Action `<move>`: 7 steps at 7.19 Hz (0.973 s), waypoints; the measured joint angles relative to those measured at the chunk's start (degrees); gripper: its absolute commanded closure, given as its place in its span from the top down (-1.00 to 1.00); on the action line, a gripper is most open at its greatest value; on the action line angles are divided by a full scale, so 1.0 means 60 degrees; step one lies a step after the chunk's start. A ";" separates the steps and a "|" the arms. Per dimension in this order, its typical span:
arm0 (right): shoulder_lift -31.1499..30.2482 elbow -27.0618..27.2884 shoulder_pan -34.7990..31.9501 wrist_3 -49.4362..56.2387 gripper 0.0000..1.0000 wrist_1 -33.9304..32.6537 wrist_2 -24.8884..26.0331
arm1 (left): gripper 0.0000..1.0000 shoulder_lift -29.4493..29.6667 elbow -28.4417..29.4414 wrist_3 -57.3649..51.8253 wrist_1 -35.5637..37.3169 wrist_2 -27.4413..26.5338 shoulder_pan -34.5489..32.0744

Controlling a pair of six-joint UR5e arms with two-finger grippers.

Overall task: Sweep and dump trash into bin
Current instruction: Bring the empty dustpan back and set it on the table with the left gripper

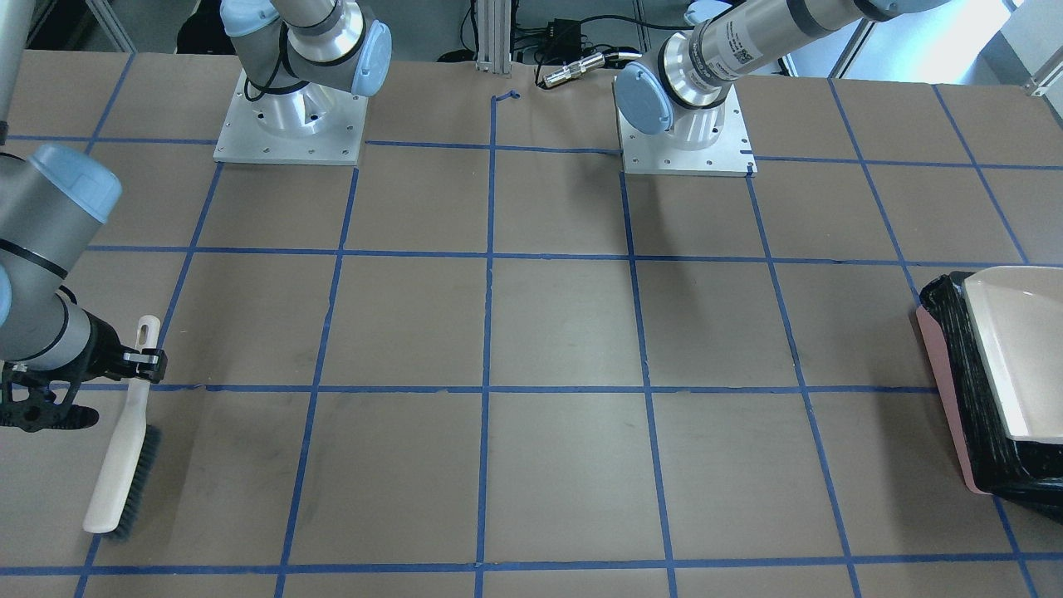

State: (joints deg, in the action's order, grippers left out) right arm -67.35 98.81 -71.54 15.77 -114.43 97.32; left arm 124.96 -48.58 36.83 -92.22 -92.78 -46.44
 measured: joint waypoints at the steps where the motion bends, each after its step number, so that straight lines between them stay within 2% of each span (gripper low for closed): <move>1: -0.0081 -0.0037 0.0000 0.0031 0.99 -0.0092 -0.0015 | -1.00 0.0000 -0.0293 0.0383 -0.0244 0.0239 -0.0354; 4: -0.0815 -0.0194 -0.0121 0.0030 1.00 -0.0620 -0.0250 | -1.00 -0.0041 -0.1757 0.1948 0.0173 0.0512 -0.1649; 5: -0.1112 -0.0340 -0.0222 -0.0009 1.00 -0.0440 -0.0434 | -1.00 -0.0001 -0.2120 0.2601 0.0503 0.0634 -0.2033; 7: -0.1510 -0.0982 -0.0659 -0.0407 1.00 0.0680 -0.0604 | -1.00 0.0140 -0.2752 0.3736 0.1401 0.0719 -0.2724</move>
State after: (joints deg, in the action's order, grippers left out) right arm -76.41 92.92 -75.50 13.33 -110.35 93.70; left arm 125.80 -65.10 59.24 -83.81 -88.47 -62.78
